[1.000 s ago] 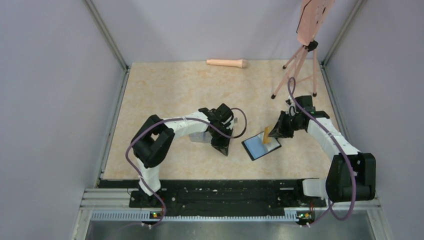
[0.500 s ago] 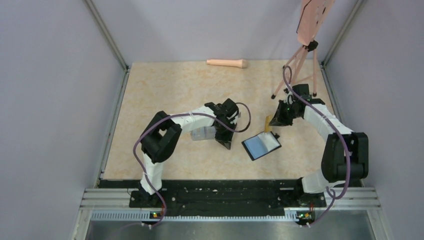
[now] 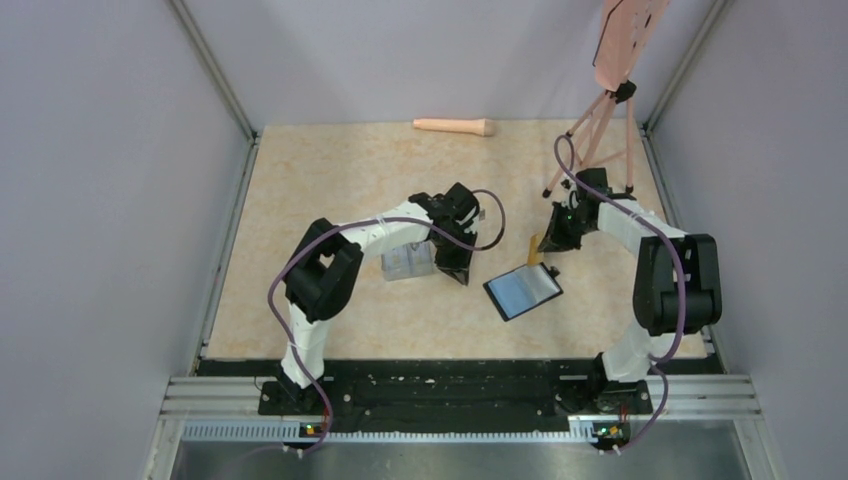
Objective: Put the credit cards into the card holder
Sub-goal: Move the card holder to the center of the board.
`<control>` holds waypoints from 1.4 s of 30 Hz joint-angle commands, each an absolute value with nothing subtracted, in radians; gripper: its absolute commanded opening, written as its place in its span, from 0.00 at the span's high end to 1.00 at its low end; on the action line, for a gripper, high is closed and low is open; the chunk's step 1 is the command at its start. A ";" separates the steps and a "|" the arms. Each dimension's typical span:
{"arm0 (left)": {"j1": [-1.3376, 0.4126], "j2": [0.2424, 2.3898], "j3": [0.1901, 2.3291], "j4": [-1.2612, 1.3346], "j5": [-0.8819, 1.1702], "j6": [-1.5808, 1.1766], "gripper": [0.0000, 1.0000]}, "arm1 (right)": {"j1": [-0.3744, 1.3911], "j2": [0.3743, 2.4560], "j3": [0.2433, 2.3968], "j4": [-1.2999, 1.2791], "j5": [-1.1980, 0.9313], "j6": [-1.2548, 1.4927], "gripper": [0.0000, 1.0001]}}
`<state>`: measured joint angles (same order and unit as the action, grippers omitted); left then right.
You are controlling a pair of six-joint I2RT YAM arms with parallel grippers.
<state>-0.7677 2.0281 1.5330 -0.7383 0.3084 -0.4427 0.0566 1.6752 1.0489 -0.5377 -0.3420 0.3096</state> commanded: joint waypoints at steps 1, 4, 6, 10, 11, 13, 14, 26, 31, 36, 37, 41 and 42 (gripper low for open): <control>-0.785 1.972 1.532 -0.720 0.353 -0.444 0.86 | 0.055 1.663 1.023 -0.528 -0.280 0.280 1.00; -0.794 1.943 1.496 -0.698 0.361 -0.459 0.86 | 0.055 1.623 0.978 -0.547 -0.287 0.296 1.00; -0.798 1.920 1.464 -0.677 0.372 -0.471 0.85 | 0.054 1.596 0.946 -0.561 -0.303 0.311 1.00; -0.799 1.886 1.407 -0.640 0.385 -0.492 0.81 | 0.054 1.545 0.873 -0.579 -0.348 0.356 1.00; -0.799 1.881 1.395 -0.632 0.389 -0.496 0.80 | 0.055 1.532 0.853 -0.581 -0.360 0.366 1.00; -0.800 1.873 1.377 -0.618 0.398 -0.505 0.78 | 0.054 1.506 0.822 -0.591 -0.385 0.389 1.00; -0.799 1.869 1.371 -0.611 0.403 -0.510 0.78 | 0.055 1.498 0.810 -0.594 -0.399 0.396 1.00; -0.798 1.833 1.266 -0.410 0.541 -0.638 0.54 | 0.055 1.360 0.839 -0.631 -0.394 0.426 1.00; -0.800 1.862 1.263 -0.401 0.562 -0.650 0.53 | 0.054 1.361 0.972 -0.630 -0.285 0.421 1.00; -0.799 1.870 1.253 -0.401 0.566 -0.651 0.54 | 0.054 1.423 1.068 -0.646 -0.141 0.378 1.00; -0.800 1.870 1.249 -0.401 0.565 -0.651 0.54 | 0.054 1.441 1.076 -0.647 -0.116 0.369 1.00; -0.799 1.870 1.235 -0.397 0.566 -0.653 0.55 | 0.055 1.530 1.088 -0.643 -0.062 0.345 1.00; -0.799 1.871 1.232 -0.398 0.566 -0.653 0.55 | 0.054 1.557 1.089 -0.644 -0.057 0.343 1.00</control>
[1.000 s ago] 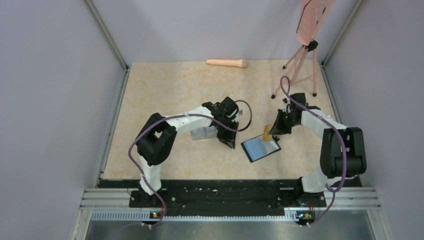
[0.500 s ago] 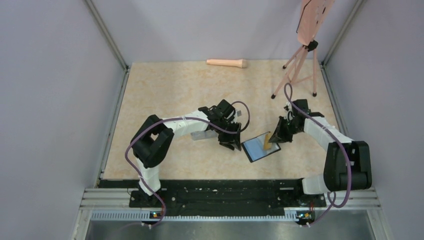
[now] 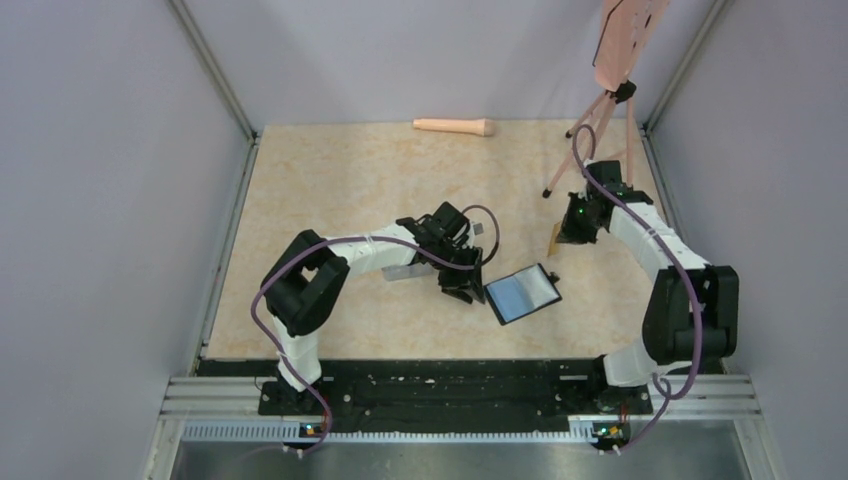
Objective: Put the credit cards into the card holder
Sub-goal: Move the card holder to the center of the board.
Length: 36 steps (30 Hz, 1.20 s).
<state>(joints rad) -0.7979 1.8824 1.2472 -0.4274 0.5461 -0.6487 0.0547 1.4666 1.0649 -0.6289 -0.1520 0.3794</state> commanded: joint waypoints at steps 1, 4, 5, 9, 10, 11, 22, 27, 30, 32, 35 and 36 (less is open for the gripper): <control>-0.799 1.872 1.228 -0.399 0.566 -0.651 0.56 | 0.054 1.583 1.087 -0.644 -0.052 0.339 1.00; -0.800 1.868 1.223 -0.398 0.563 -0.651 0.57 | 0.055 1.633 1.070 -0.645 -0.051 0.333 1.00; -0.800 1.867 1.220 -0.399 0.561 -0.652 0.57 | 0.055 1.644 1.065 -0.647 -0.061 0.327 1.00; -0.798 1.859 1.219 -0.400 0.546 -0.653 0.57 | 0.057 1.643 1.025 -0.658 -0.147 0.322 1.00; -0.798 1.854 1.219 -0.402 0.539 -0.655 0.57 | 0.058 1.633 1.010 -0.662 -0.169 0.324 1.00; -0.798 1.850 1.217 -0.402 0.531 -0.657 0.57 | 0.059 1.620 0.993 -0.666 -0.191 0.327 1.00; -0.792 1.815 1.203 -0.413 0.458 -0.672 0.59 | 0.104 1.525 0.883 -0.661 -0.315 0.360 1.00; -0.794 1.801 1.200 -0.482 0.400 -0.645 0.60 | 0.102 1.488 0.978 -0.681 -0.251 0.330 1.00; -0.793 1.775 1.171 -0.483 0.394 -0.647 0.59 | 0.103 1.458 1.030 -0.707 -0.249 0.292 1.00; -0.794 1.759 1.141 -0.463 0.414 -0.662 0.59 | 0.103 1.443 1.056 -0.728 -0.269 0.272 1.00; -0.797 1.738 1.103 -0.434 0.433 -0.682 0.62 | 0.104 1.414 1.060 -0.751 -0.313 0.262 1.00; -0.798 1.735 1.096 -0.433 0.434 -0.687 0.64 | 0.104 1.404 1.054 -0.755 -0.340 0.261 1.00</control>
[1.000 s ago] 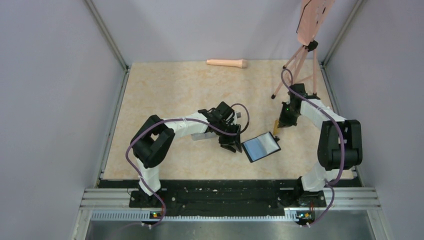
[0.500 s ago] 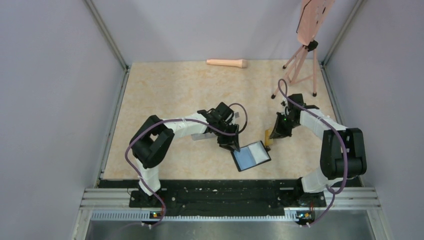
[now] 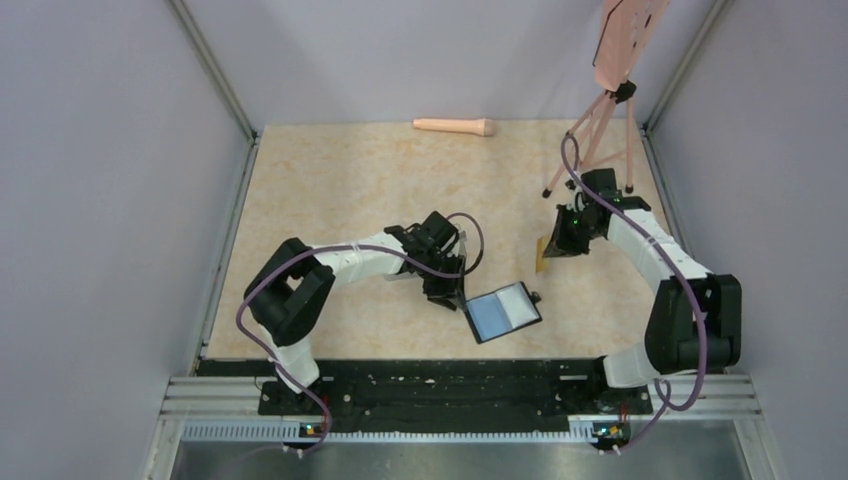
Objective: Put the credit cards into the card holder
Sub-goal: Move the card holder to the center of the board.
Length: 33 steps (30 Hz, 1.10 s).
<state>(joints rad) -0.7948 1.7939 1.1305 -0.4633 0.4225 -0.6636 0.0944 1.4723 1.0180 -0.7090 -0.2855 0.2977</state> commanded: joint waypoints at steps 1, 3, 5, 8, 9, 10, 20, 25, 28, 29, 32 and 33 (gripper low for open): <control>-0.800 1.733 1.090 -0.431 0.437 -0.689 0.64 | 0.105 1.398 1.045 -0.756 -0.370 0.263 1.00; -0.805 1.740 1.082 -0.427 0.444 -0.698 0.66 | 0.113 1.397 1.032 -0.775 -0.421 0.262 1.00; -0.810 1.750 1.071 -0.410 0.457 -0.711 0.67 | 0.135 1.401 1.019 -0.791 -0.458 0.263 1.00; -0.813 1.772 1.052 -0.359 0.477 -0.745 0.68 | 0.197 1.396 1.003 -0.800 -0.489 0.264 1.00; -0.814 1.778 1.050 -0.347 0.477 -0.753 0.68 | 0.210 1.396 0.997 -0.799 -0.498 0.267 1.00; -0.814 1.787 1.050 -0.340 0.473 -0.759 0.68 | 0.220 1.397 0.989 -0.797 -0.506 0.271 1.00; -0.815 1.943 1.212 -0.410 0.343 -0.689 0.72 | 0.236 1.426 0.913 -0.774 -0.502 0.247 1.00; -0.816 2.021 1.332 -0.473 0.327 -0.648 0.73 | 0.236 1.431 0.910 -0.775 -0.525 0.242 1.00; -0.813 2.047 1.378 -0.511 0.315 -0.631 0.73 | 0.236 1.434 0.905 -0.781 -0.525 0.242 1.00; -0.813 2.046 1.379 -0.517 0.313 -0.629 0.73 | 0.235 1.436 0.902 -0.781 -0.523 0.241 1.00; -0.813 2.007 1.354 -0.517 0.308 -0.630 0.72 | 0.236 1.436 0.890 -0.780 -0.520 0.248 1.00; -0.814 1.991 1.342 -0.517 0.307 -0.633 0.72 | 0.236 1.435 0.884 -0.777 -0.521 0.252 1.00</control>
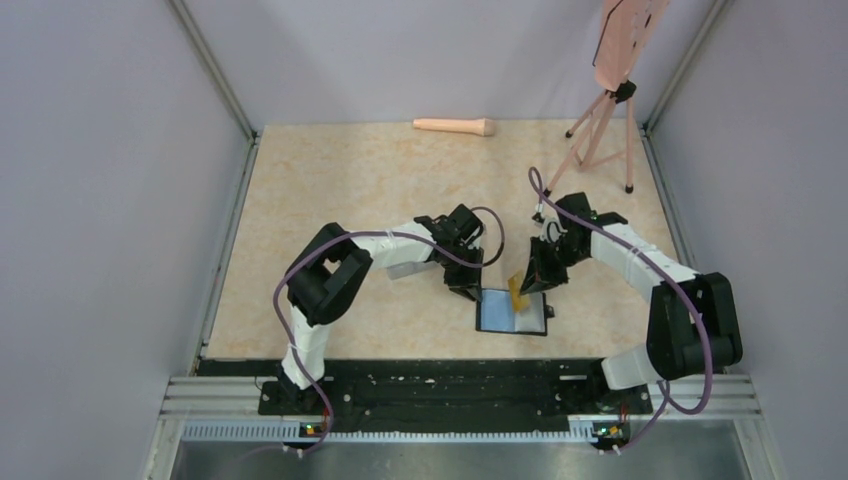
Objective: Put the credit cards into the card holder
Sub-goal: Insert the credit card into the card holder.
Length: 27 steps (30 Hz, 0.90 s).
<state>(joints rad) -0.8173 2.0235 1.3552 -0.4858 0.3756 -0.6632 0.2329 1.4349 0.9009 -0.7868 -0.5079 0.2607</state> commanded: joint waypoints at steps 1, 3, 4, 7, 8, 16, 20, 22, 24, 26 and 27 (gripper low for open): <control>-0.813 1.974 1.328 -0.517 0.307 -0.637 0.72 | 0.236 1.434 0.879 -0.775 -0.519 0.257 1.00; -0.815 1.938 1.295 -0.511 0.314 -0.646 0.71 | 0.236 1.428 0.865 -0.766 -0.517 0.272 1.00; -0.816 1.920 1.278 -0.510 0.319 -0.652 0.71 | 0.235 1.420 0.854 -0.757 -0.517 0.282 1.00; -0.815 1.868 1.222 -0.501 0.327 -0.660 0.71 | 0.236 1.391 0.801 -0.705 -0.524 0.317 1.00; -0.816 1.855 1.203 -0.499 0.332 -0.660 0.71 | 0.235 1.380 0.773 -0.688 -0.524 0.329 1.00; -0.817 1.833 1.106 -0.426 0.385 -0.685 0.71 | 0.251 1.304 0.716 -0.616 -0.450 0.418 1.00; -0.815 1.847 1.123 -0.409 0.406 -0.694 0.71 | 0.255 1.265 0.678 -0.583 -0.412 0.454 1.00; -0.815 1.856 1.134 -0.407 0.406 -0.692 0.71 | 0.257 1.245 0.655 -0.571 -0.399 0.466 1.00; -0.814 1.861 1.141 -0.400 0.411 -0.697 0.71 | 0.257 1.223 0.629 -0.558 -0.383 0.476 1.00; -0.815 1.868 1.147 -0.392 0.422 -0.701 0.72 | 0.259 1.206 0.604 -0.539 -0.391 0.487 1.00; -0.815 1.871 1.149 -0.388 0.428 -0.703 0.72 | 0.262 1.201 0.601 -0.531 -0.402 0.493 1.00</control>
